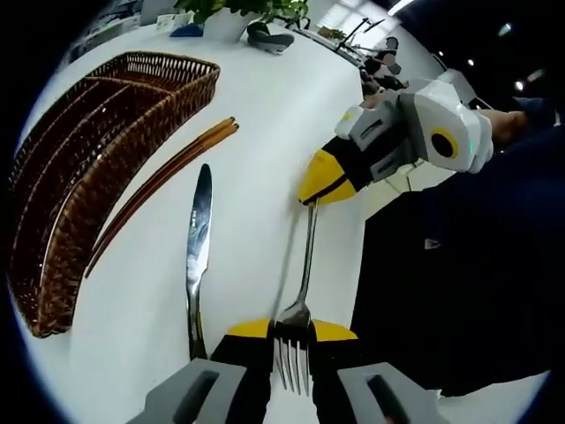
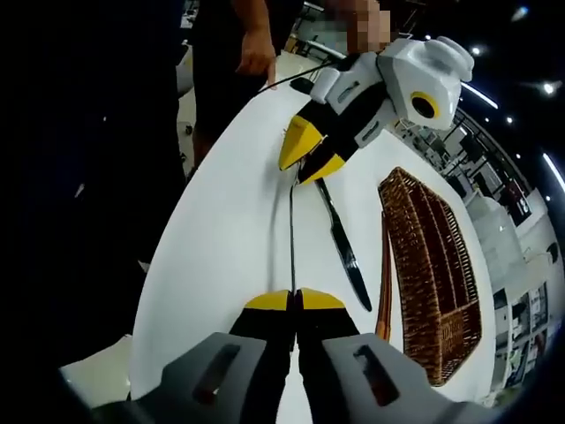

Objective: Arrange the knives, forks, and spoons in their matching storage slots by inserting each utensil handle-first until every utensil is classified and aligned in the correct compartment

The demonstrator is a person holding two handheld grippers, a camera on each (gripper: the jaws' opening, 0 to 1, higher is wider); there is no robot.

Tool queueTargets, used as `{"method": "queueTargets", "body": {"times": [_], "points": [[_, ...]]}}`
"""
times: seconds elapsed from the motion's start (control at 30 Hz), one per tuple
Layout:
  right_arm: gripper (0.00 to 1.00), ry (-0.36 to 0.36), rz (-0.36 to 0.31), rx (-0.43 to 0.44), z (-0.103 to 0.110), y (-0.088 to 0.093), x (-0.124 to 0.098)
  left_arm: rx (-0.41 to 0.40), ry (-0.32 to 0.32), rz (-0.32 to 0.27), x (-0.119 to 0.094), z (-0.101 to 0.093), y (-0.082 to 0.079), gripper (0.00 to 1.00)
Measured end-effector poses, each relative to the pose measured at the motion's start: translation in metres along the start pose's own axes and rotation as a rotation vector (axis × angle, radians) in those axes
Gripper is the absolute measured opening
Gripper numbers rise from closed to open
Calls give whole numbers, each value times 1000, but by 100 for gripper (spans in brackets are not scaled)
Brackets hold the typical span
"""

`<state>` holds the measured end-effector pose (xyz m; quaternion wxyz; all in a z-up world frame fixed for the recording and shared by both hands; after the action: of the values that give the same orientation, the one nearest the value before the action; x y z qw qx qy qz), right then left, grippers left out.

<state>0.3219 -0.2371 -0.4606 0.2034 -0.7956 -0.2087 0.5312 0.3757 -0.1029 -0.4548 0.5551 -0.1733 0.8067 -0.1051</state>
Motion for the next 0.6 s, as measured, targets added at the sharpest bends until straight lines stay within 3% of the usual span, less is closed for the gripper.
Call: {"method": "queueTargets", "body": {"times": [0.3,0.6], "points": [[0,13,-6,-12,-12,-4,-9,100,-92,12,-2,1,6,16],[0,-3,-12,23,-17,-2,-16,125,-202,-113,-11,10,0,29]]}}
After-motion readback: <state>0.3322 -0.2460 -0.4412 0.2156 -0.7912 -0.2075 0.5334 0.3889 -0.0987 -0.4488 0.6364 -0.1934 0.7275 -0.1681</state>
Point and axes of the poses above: the point that each gripper's makers call its tool centre point, and the gripper's own axes: x roughly forward along the fingers, z roughly to its left, y roughly out of its underside, the point moved 5 cm from there along -x, roughly backward along the fingers, and after that the axes turned 5 degrees about -y, right-handed, at the moved point
